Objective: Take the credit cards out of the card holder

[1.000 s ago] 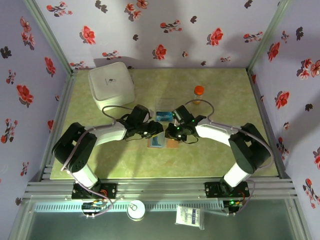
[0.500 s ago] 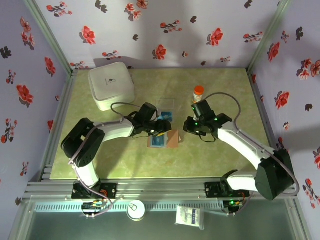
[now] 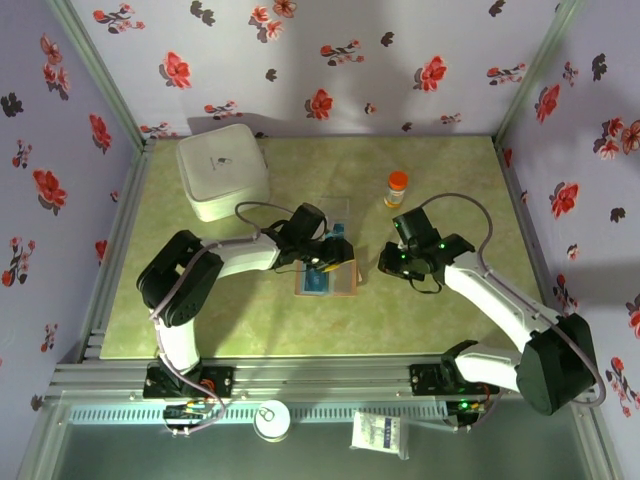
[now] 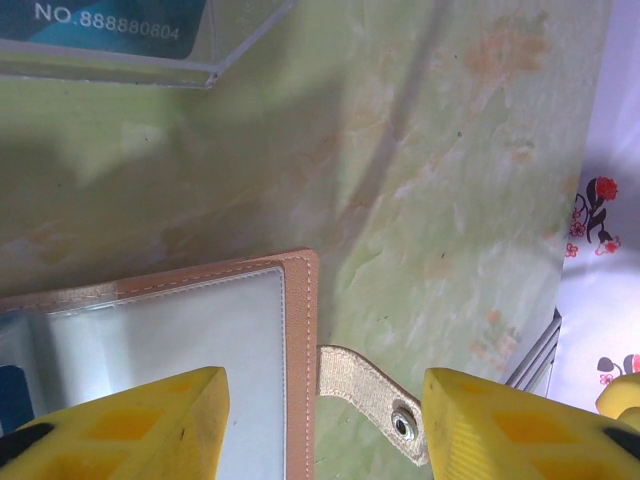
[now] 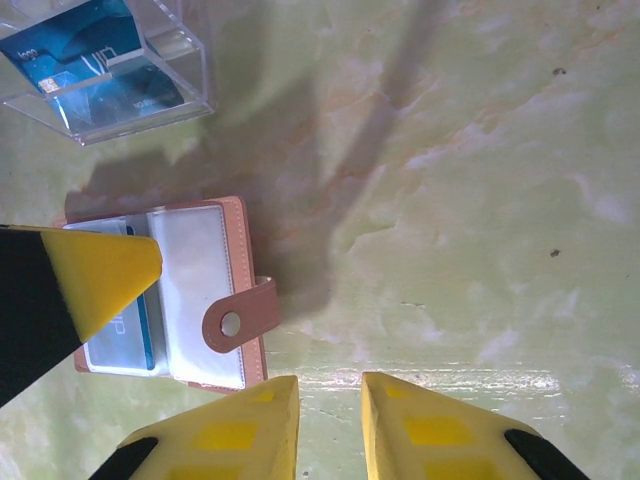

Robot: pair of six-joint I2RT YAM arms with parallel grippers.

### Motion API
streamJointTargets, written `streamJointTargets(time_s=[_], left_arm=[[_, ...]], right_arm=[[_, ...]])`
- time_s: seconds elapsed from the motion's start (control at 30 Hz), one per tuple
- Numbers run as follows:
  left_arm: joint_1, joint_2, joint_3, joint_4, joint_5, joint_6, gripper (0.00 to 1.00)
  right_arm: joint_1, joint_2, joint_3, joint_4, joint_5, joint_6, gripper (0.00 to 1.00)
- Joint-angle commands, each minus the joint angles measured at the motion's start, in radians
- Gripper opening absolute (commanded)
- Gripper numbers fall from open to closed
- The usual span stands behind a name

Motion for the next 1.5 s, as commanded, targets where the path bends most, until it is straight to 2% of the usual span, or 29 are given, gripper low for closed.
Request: streamJointTargets(time_s=[0.0, 0.1, 0.33, 0.8, 1.07, 1.47], left_arm=[[0.005, -0.012, 0.009, -0.016, 0.016, 0.008, 0.53], [0.019, -0.039, -0.016, -0.015, 0.013, 0.013, 0.53], [0.067, -0.133, -0.105, -0.016, 0.004, 0.029, 0.51], [0.183, -0.354, -0.352, -0.018, -0.023, 0.035, 0.49], [0.195, -0.374, -0.408, 0.0, -0.029, 0.022, 0.49], [0.196, -0.342, -0.391, 0.004, -0.022, 0.026, 0.49]], right_arm=[[-0.001, -0.01, -0.015, 0.039, -0.047, 0.021, 0.23], [0.014, 0.007, -0.017, 0.087, -0.089, 0.042, 0.23], [0.095, 0.089, 0.044, 0.129, -0.089, 0.071, 0.23], [0.243, 0.399, 0.243, 0.173, -0.112, 0.069, 0.23], [0.249, 0.512, 0.246, 0.155, -0.103, 0.043, 0.24], [0.249, 0.626, 0.234, 0.138, -0.031, -0.006, 0.24]])
